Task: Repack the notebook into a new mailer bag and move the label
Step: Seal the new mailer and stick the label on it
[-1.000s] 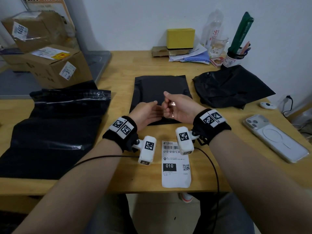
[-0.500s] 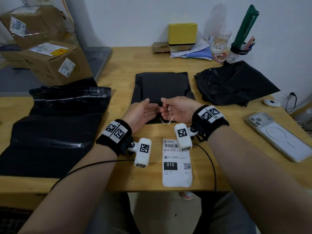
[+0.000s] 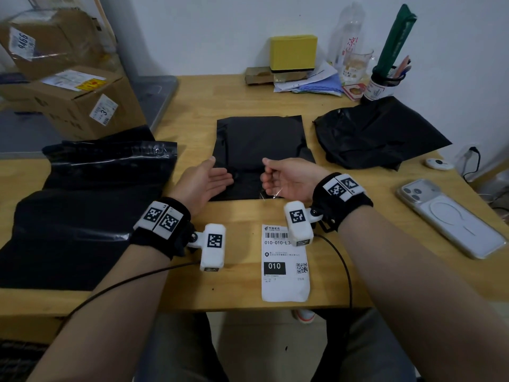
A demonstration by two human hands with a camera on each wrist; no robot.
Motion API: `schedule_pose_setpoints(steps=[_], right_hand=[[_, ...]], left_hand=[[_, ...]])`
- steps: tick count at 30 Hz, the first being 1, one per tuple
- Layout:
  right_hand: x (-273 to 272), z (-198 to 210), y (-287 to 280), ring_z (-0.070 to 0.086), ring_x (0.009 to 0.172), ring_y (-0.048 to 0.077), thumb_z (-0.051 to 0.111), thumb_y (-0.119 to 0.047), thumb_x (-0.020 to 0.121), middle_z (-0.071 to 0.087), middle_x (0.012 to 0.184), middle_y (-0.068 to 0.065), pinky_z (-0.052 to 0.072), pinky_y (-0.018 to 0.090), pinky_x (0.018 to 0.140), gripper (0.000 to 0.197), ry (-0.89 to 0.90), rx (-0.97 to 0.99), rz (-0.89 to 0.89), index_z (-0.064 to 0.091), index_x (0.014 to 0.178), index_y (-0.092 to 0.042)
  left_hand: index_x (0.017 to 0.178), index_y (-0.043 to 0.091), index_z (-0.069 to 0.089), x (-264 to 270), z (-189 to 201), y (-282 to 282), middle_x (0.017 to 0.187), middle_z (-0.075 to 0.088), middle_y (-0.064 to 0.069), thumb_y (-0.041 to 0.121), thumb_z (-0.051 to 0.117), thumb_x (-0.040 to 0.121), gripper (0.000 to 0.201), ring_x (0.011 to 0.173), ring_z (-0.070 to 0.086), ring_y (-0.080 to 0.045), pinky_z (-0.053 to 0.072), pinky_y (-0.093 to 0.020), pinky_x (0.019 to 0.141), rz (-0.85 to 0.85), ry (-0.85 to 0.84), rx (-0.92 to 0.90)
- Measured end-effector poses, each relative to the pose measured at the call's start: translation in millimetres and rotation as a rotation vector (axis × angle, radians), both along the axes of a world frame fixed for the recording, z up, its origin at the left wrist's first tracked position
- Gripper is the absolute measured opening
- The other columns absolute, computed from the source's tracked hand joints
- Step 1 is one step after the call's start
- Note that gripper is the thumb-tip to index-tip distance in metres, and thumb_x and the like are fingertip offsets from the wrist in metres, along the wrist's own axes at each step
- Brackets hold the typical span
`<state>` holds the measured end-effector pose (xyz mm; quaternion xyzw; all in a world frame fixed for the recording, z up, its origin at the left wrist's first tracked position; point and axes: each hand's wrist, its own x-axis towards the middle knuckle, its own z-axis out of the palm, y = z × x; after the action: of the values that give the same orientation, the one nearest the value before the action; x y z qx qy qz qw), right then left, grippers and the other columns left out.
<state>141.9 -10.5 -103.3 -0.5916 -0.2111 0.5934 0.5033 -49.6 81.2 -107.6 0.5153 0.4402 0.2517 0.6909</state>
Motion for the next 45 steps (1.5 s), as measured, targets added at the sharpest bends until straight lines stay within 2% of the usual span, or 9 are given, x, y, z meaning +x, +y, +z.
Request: schedule_pose_setpoints(steps=[6,10,16,21,25,30,38,41,45], right_hand=[[6,1,-8,0.061,0.062,0.017,0.055,-0.029,0.104,0.063,0.067,0.004,0.054,0.028,0.063,0.033,-0.016,-0.017,-0.013,0.052,0.075,-0.014],[6,4,-13,0.062,0.061,0.017,0.055,-0.030,0.104,0.063,0.068,0.005,0.054,0.028,0.062,0.033,-0.056,-0.018,-0.007,0.052,0.075,-0.014],[9,16,-21,0.052,0.057,0.016,0.055,-0.031,0.104,0.058,0.065,0.004,0.048,0.026,0.058,0.033,-0.076,0.050,-0.038,0.051,0.076,-0.015],[14,19,-22,0.047,0.050,0.015,0.058,-0.030,0.103,0.053,0.062,0.003,0.043,0.024,0.048,0.032,-0.050,0.118,-0.151,0.050,0.074,-0.015],[7,15,-19,0.054,0.054,0.018,0.058,-0.029,0.103,0.058,0.064,0.006,0.050,0.028,0.054,0.032,-0.085,0.108,-0.088,0.053,0.076,-0.012],[0,5,-15,0.054,0.057,0.017,0.056,-0.027,0.104,0.058,0.064,0.005,0.050,0.028,0.064,0.035,-0.119,0.020,0.015,0.052,0.073,-0.013],[-2,6,-10,0.051,0.058,0.016,0.055,-0.031,0.104,0.058,0.062,0.002,0.045,0.027,0.059,0.034,-0.215,-0.076,0.099,0.052,0.074,-0.015],[-1,7,-9,0.051,0.056,0.015,0.055,-0.031,0.104,0.057,0.063,0.003,0.044,0.027,0.058,0.034,-0.214,-0.087,0.107,0.051,0.074,-0.015],[1,6,-12,0.049,0.054,0.014,0.054,-0.030,0.104,0.055,0.060,0.001,0.043,0.027,0.059,0.034,-0.192,-0.074,0.093,0.051,0.074,-0.016]], left_hand=[[0.123,-0.003,0.060,2,-1,5,0.120,0.067,-0.016,0.036,0.044,0.104,0.047,0.096,0.067,-0.018,0.050,-0.026,0.086,0.106,0.160,0.125],[0.116,0.004,0.064,8,10,-1,0.115,0.069,-0.011,0.041,0.047,0.102,0.043,0.103,0.066,-0.021,0.050,-0.030,0.091,0.056,0.250,0.221],[0.114,0.003,0.067,34,31,-31,0.106,0.075,-0.015,0.028,0.039,0.107,0.039,0.101,0.071,-0.028,0.056,-0.035,0.090,-0.135,0.001,0.055],[0.116,-0.001,0.066,56,26,-39,0.106,0.074,-0.019,0.024,0.036,0.107,0.040,0.102,0.072,-0.028,0.056,-0.037,0.093,-0.290,0.018,-0.007],[0.106,-0.004,0.066,56,12,-37,0.104,0.072,-0.023,0.017,0.038,0.107,0.035,0.097,0.071,-0.029,0.059,-0.033,0.085,-0.215,-0.056,-0.076],[0.127,0.000,0.059,39,1,-35,0.122,0.067,-0.017,0.017,0.032,0.108,0.038,0.115,0.064,-0.023,0.053,-0.028,0.095,-0.294,-0.153,-0.136],[0.120,-0.004,0.059,8,-1,-18,0.124,0.066,-0.020,0.016,0.031,0.107,0.036,0.115,0.064,-0.027,0.050,-0.035,0.099,-0.142,-0.198,-0.241],[0.124,-0.007,0.056,-5,-1,-13,0.123,0.066,-0.023,0.012,0.032,0.106,0.036,0.112,0.066,-0.030,0.053,-0.036,0.095,-0.044,-0.217,-0.254],[0.116,-0.007,0.059,-17,1,-9,0.121,0.067,-0.023,0.009,0.034,0.105,0.032,0.106,0.069,-0.028,0.057,-0.033,0.087,0.014,-0.171,-0.224]])
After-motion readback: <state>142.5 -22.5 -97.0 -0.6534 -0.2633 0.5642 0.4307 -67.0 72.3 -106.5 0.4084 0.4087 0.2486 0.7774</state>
